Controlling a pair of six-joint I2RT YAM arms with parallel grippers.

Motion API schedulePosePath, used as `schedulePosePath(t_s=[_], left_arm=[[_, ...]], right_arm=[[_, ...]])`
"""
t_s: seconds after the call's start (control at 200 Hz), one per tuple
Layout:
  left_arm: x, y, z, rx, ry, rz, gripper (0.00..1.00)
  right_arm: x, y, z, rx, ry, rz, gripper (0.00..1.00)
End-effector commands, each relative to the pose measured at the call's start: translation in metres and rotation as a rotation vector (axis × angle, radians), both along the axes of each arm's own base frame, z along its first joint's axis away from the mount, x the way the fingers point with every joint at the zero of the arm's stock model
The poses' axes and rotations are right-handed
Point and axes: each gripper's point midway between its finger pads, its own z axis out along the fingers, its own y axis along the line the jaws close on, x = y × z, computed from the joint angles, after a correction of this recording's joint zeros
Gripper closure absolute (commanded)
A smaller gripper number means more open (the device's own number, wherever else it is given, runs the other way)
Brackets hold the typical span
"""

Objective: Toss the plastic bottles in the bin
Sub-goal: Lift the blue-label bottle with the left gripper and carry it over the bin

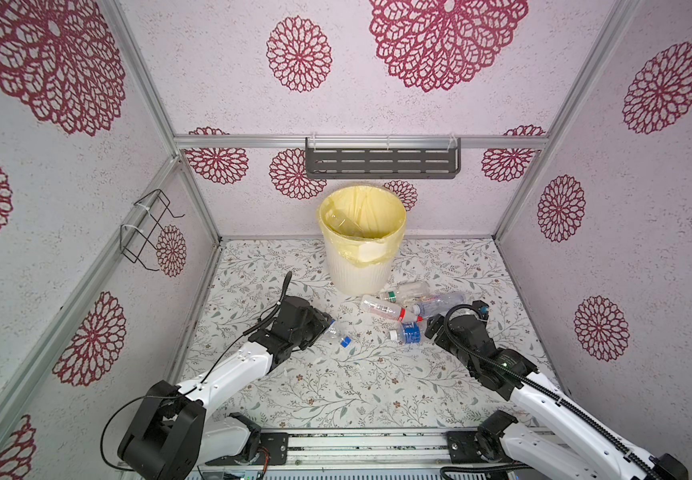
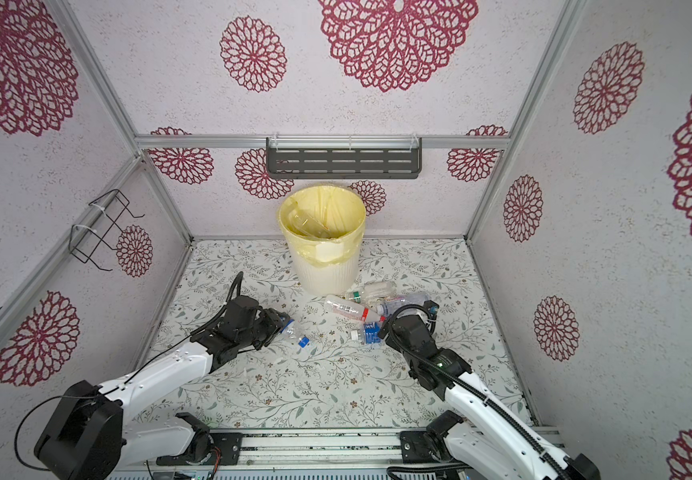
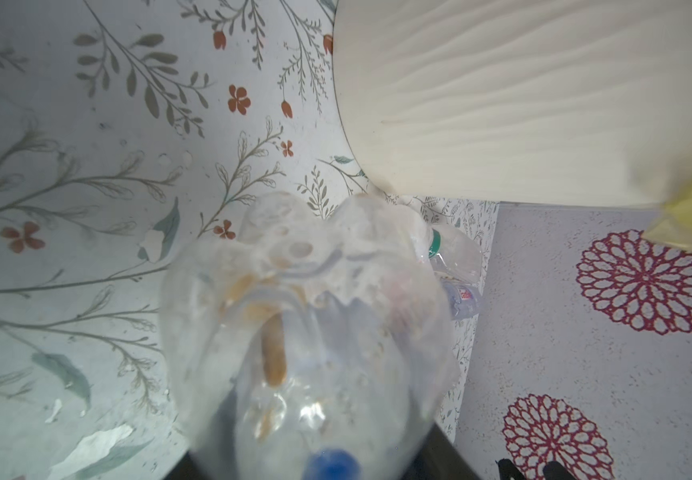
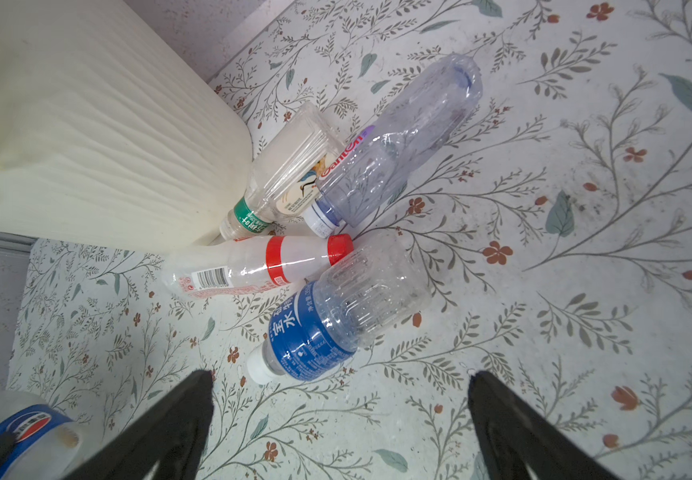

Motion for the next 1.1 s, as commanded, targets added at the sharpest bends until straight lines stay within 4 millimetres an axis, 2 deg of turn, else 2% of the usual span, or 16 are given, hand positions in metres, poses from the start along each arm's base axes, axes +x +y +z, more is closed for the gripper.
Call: schedulePosePath(t_s=[0.0,0.175,0.456,0.741,1.097], left_arm=[[0.007,0.015,0.026,-0.009,-0.056,0.005,0.49],[0.014,0.035,0.063,-0.009,-0.127,0.008,0.49],[0.022,0.058,0.107,-0.077,-0.186,0.000,0.49],[0.030,0.082,0.159,-0.099,-0.267,-0.004,0.49],[0.032,0.114,0.224,-0.080,-0.381,0.025,0.49]], right_arm=[[0.000,-0.010,0.005,-0.004,-0.023,-0.052,0.01],[0.001,-0.010,0.002,-0.008,-0.017,-0.056,0.01],[0.003,-0.008,0.001,-0.004,-0.012,-0.053,0.01],[0.004,-0.006,0.003,0.004,-0.016,-0.051,0.01],[-0.003,-0.012,0.006,0.008,-0.021,-0.066,0.01]])
